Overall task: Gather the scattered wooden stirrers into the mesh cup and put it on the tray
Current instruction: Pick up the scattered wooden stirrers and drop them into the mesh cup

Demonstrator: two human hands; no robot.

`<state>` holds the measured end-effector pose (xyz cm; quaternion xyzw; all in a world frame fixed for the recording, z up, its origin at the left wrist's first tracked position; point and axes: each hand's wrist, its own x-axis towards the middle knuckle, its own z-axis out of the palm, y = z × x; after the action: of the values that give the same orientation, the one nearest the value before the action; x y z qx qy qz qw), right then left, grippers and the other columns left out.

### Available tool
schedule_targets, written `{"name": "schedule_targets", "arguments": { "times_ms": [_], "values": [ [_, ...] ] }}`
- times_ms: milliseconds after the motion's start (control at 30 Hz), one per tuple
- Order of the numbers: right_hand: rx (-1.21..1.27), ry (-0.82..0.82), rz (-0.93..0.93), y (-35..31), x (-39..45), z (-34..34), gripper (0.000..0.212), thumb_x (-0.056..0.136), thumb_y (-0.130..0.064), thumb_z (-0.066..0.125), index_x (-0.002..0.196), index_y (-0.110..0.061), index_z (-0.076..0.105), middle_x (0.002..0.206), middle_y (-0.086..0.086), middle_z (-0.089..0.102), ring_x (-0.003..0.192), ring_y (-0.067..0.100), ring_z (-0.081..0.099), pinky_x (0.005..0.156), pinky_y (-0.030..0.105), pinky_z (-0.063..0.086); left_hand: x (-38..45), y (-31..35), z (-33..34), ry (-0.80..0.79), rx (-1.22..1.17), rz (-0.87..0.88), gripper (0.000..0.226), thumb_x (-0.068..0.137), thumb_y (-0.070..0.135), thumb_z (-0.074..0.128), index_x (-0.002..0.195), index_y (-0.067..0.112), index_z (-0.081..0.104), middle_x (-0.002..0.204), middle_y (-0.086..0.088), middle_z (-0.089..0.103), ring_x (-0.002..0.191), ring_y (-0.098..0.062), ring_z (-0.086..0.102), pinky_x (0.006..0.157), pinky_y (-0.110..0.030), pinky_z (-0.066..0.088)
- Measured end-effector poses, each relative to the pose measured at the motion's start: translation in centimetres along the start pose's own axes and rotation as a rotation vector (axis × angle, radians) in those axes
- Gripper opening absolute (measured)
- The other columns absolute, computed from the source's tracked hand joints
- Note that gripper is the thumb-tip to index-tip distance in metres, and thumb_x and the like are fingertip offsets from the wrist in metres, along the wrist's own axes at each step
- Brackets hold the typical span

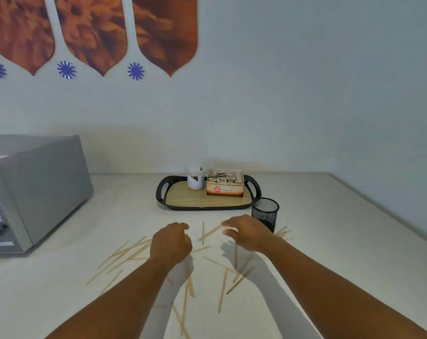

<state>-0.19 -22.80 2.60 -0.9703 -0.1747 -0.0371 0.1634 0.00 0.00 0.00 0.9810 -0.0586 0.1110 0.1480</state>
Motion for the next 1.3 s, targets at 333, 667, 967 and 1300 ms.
{"name": "schedule_targets", "arguments": {
  "times_ms": [333,667,967,1300],
  "values": [
    [-0.072,-0.354,0.083,1.7,-1.5,1.3,0.039,0.086,-0.011,0.068,0.124,-0.019,0.067,0.123,0.000,0.064,0.109,0.018,0.062,0.093,0.029,0.052,-1.2,-0.8,2.3,-0.334,0.029,-0.220,0.055,0.074,0.066,0.065,0.104,0.021,0.055,0.095,0.007,0.062,0.090,-0.013,0.060,0.073,-0.024,0.047],
    [-0.134,-0.450,0.079,1.4,-1.7,2.6,0.035,0.083,-0.019,0.074,0.118,-0.017,0.071,0.107,-0.002,0.061,0.104,0.021,0.061,0.086,0.030,0.048,-0.6,-0.9,2.7,-0.397,-0.153,-0.333,0.041,0.064,0.042,0.087,0.082,0.014,0.063,0.075,0.004,0.065,0.077,-0.015,0.068,0.052,-0.020,0.041],
    [-0.095,-0.449,0.091,1.8,-1.4,3.0,0.022,0.083,-0.007,0.072,0.104,-0.013,0.078,0.108,0.004,0.072,0.099,0.020,0.068,0.089,0.028,0.054,0.1,-0.2,2.9,-0.451,-0.097,-0.283,0.042,0.072,0.037,0.083,0.091,0.013,0.054,0.077,0.005,0.054,0.079,-0.013,0.057,0.055,-0.020,0.039],
    [-0.127,-0.399,0.122,2.2,-1.3,3.0,0.024,0.085,-0.005,0.065,0.104,-0.012,0.077,0.113,0.003,0.071,0.102,0.020,0.067,0.091,0.029,0.053,0.3,1.1,4.3,-0.449,0.040,-0.091,0.025,0.093,0.025,0.060,0.112,0.009,0.062,0.104,-0.003,0.067,0.095,-0.017,0.063,0.076,-0.026,0.048]
  ]
}}
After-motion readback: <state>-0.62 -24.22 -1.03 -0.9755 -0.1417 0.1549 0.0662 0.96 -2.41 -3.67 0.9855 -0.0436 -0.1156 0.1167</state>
